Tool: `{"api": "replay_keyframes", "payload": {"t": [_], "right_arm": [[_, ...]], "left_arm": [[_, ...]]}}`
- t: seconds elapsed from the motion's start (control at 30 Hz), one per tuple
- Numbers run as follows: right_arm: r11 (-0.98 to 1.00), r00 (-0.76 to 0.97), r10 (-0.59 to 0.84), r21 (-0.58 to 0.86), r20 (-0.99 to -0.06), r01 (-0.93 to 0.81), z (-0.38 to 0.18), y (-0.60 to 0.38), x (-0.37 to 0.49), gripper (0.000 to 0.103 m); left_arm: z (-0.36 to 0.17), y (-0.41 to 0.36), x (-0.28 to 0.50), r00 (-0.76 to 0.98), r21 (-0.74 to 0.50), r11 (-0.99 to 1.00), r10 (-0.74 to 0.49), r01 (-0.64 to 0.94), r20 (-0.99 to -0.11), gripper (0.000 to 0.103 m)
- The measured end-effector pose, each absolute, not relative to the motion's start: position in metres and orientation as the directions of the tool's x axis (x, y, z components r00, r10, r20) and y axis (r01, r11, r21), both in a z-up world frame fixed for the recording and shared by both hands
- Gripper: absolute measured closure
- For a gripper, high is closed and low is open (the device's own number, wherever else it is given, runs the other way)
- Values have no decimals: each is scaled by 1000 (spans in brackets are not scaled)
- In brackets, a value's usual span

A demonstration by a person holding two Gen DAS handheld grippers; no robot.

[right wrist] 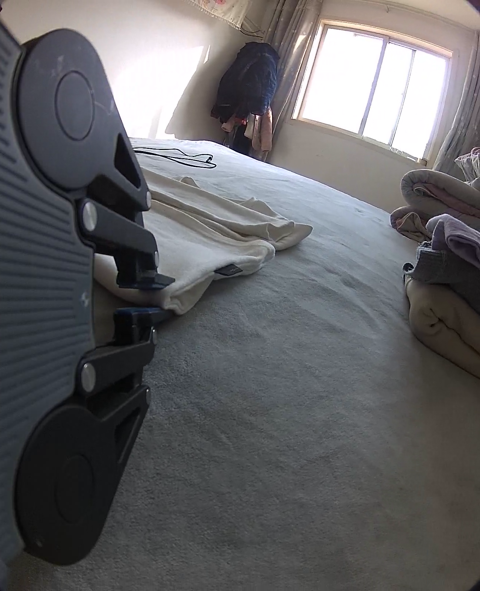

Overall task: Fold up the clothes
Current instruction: 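Grasp the folded shirt edge with both grippers and fold it over, then open both grippers and release the folded white shirt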

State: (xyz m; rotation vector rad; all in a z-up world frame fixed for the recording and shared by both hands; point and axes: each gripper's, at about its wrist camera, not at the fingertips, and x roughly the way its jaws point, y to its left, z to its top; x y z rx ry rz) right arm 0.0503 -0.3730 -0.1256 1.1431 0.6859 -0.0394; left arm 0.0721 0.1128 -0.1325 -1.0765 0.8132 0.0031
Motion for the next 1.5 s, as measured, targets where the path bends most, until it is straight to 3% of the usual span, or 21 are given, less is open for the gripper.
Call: {"api": "replay_keyframes", "payload": {"t": [0.13,0.2,0.37,0.5,0.57,0.83,1.03,1.23,1.5], "right_arm": [[445,788,319,817,-526,365,-126,-372,52,92],[439,785,332,822,-523,362,-127,-371,52,83],[438,786,349,830,-510,344,-128,-371,56,74],[436,790,372,843,-487,314,-122,-372,61,75],[425,794,388,856,-467,296,-117,-373,63,89],[379,828,436,907,-352,185,-82,-377,82,90],[375,857,430,919,-286,118,-54,-379,128,90],[406,869,398,906,-293,120,-54,-382,178,90],[449,862,358,875,-360,179,-76,-383,243,90]], "left_arm": [[-137,111,79,678,-748,556,-395,-361,-620,96],[-140,114,80,671,-759,549,-417,-352,-613,92],[-145,116,86,662,-768,546,-443,-335,-604,89],[-144,118,88,657,-778,539,-463,-324,-594,93],[-140,121,88,670,-809,501,-489,-308,-558,98],[-93,124,100,752,-916,356,-549,-185,-365,99],[-66,120,136,788,-941,311,-544,-131,-289,99],[-63,113,185,810,-937,316,-505,-146,-297,99],[-81,101,254,810,-874,445,-428,-196,-400,99]]}}
